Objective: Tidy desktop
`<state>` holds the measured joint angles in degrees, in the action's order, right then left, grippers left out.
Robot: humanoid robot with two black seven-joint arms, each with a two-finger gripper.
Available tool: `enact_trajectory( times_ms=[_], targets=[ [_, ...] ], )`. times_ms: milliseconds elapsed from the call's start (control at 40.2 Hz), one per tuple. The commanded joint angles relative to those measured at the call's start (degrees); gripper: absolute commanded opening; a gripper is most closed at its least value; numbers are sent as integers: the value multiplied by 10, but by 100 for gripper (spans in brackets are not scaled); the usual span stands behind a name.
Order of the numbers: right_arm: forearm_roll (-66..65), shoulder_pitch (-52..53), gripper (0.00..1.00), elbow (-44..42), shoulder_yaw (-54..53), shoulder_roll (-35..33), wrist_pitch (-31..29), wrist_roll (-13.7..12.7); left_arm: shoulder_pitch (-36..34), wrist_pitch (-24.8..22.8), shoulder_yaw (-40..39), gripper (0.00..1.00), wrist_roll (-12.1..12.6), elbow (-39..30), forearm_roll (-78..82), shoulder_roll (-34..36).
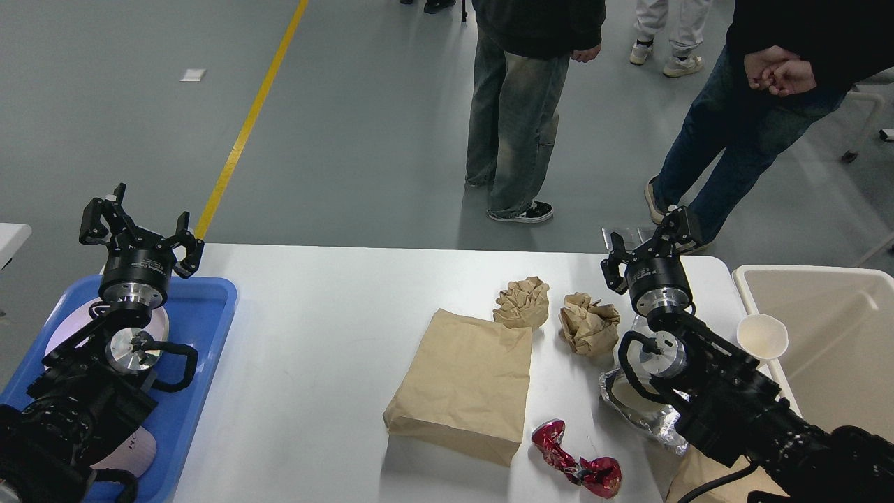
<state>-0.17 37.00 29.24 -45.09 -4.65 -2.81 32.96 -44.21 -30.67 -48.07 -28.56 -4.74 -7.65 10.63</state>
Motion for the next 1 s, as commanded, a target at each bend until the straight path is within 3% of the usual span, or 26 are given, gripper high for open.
enact_trajectory(
  times_ms=[0,249,747,971],
  targets=[
    [0,0,100,0,0,0,1,0,0,0,0,96,0,0,0,0],
    [1,29,100,-4,-2,-9,4,-6,0,0,0,96,0,0,0,0],
    [1,52,100,-5,-9,-155,4,-6,0,0,0,96,0,0,0,0],
    [1,44,100,-22,-9,-162,4,-6,0,0,0,96,0,0,0,0]
  ],
)
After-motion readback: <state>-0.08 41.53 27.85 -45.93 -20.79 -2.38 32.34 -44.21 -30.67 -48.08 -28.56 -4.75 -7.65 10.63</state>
